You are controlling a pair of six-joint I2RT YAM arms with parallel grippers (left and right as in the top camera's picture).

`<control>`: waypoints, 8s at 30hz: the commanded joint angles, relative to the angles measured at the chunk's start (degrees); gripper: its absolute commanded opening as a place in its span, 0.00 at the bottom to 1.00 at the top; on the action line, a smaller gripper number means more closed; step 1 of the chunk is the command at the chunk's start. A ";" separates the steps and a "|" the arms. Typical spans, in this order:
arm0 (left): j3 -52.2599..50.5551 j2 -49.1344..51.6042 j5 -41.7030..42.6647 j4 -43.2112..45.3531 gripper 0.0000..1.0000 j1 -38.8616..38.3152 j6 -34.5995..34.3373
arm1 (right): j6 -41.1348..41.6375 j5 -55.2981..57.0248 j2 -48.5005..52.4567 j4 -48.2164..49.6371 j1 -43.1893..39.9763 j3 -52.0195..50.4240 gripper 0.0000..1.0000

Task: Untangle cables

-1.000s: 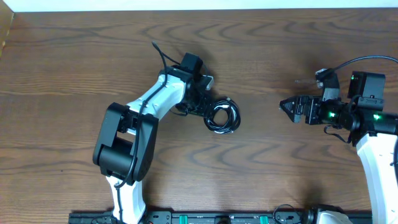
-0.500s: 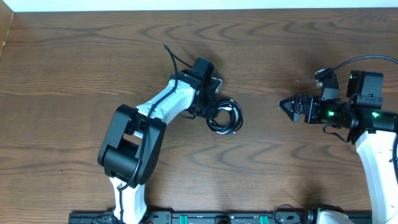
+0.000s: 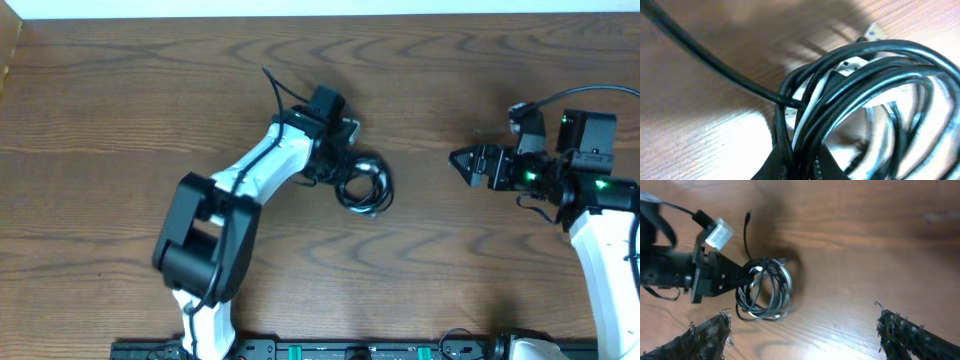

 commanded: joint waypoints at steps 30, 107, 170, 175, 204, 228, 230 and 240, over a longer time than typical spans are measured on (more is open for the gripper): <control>3.41 -17.38 50.31 3.34 0.07 11.69 10.69 | 19.87 -19.17 0.24 31.74 7.56 1.01 0.81; 1.31 -17.27 10.12 -1.66 0.07 11.45 -9.40 | 21.09 -2.54 11.17 25.46 22.86 1.01 0.24; 1.31 -17.27 9.84 -1.42 0.77 9.86 -9.79 | 37.03 -3.17 5.68 37.70 24.46 1.05 0.01; 1.16 -16.59 9.81 0.22 0.77 9.84 -9.79 | 37.20 -4.00 5.68 37.24 24.33 1.05 0.01; 1.14 -5.29 28.65 5.03 0.59 9.84 14.62 | 36.52 -7.30 5.68 32.09 21.35 1.05 0.01; 1.14 -0.13 30.58 10.71 0.19 4.24 18.84 | 36.54 -7.85 5.68 31.28 21.33 1.05 0.01; 1.14 -0.11 28.46 10.99 0.19 3.37 18.82 | 36.54 -8.02 5.68 31.23 21.33 1.05 0.01; 1.14 0.07 27.89 13.68 0.19 0.98 18.82 | 36.54 -8.90 5.68 31.26 21.33 1.05 0.01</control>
